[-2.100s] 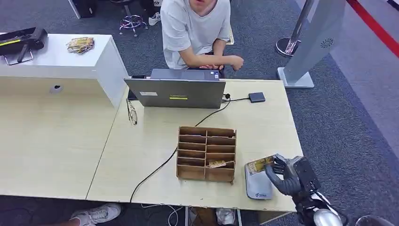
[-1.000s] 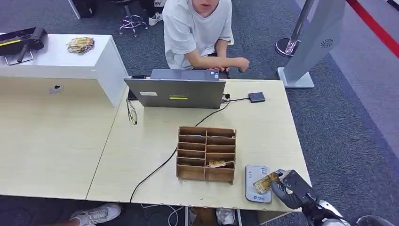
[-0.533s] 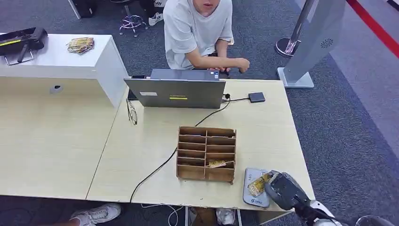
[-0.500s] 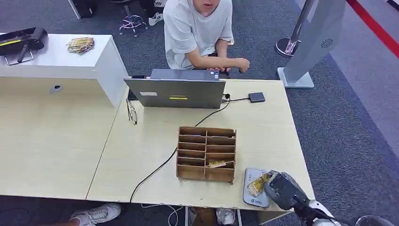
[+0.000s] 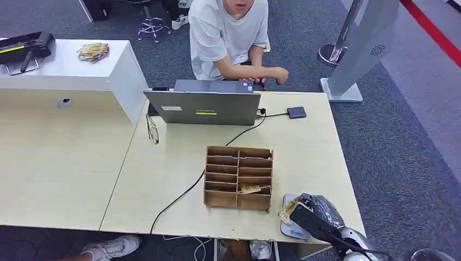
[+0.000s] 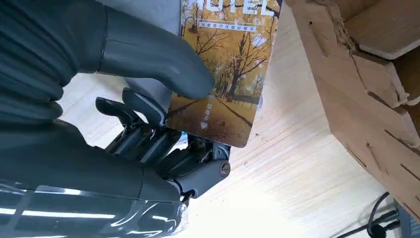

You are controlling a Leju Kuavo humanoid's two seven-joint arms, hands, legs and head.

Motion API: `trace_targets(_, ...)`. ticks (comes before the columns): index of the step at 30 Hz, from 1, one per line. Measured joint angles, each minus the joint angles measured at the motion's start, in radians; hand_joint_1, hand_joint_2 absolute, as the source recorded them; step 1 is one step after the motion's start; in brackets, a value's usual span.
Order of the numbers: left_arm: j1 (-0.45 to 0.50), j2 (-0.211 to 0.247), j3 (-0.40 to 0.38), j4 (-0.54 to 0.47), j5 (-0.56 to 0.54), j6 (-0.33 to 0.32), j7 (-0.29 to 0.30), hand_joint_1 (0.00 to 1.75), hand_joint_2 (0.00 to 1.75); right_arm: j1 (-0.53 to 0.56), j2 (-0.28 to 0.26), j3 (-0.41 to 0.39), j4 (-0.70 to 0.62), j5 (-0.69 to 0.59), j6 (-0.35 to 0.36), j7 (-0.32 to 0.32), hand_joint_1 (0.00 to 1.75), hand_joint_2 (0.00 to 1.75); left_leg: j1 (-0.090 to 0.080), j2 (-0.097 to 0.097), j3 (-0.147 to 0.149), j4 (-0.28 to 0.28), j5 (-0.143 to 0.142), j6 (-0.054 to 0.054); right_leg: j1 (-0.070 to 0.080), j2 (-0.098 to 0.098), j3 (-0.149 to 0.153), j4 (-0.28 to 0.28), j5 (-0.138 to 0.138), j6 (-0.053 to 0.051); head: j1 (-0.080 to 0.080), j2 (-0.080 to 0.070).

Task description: Pass the card to the sensor for recognition and then transmit it.

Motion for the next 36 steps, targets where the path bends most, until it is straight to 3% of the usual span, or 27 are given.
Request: trace_targets(36, 0.000, -0.002, 0.000, 0.000, 0.000, -0.002, 0.002, 0.00, 0.00, -0.007, 0.026, 0.018, -0.002, 0.078, -0.030, 0.000, 1.75, 1.75, 0.000, 0.000, 0.000, 0.000, 0.000, 0.000, 0.000, 0.000, 0.000, 0.000, 0.000, 0.000, 0.000, 0.000)
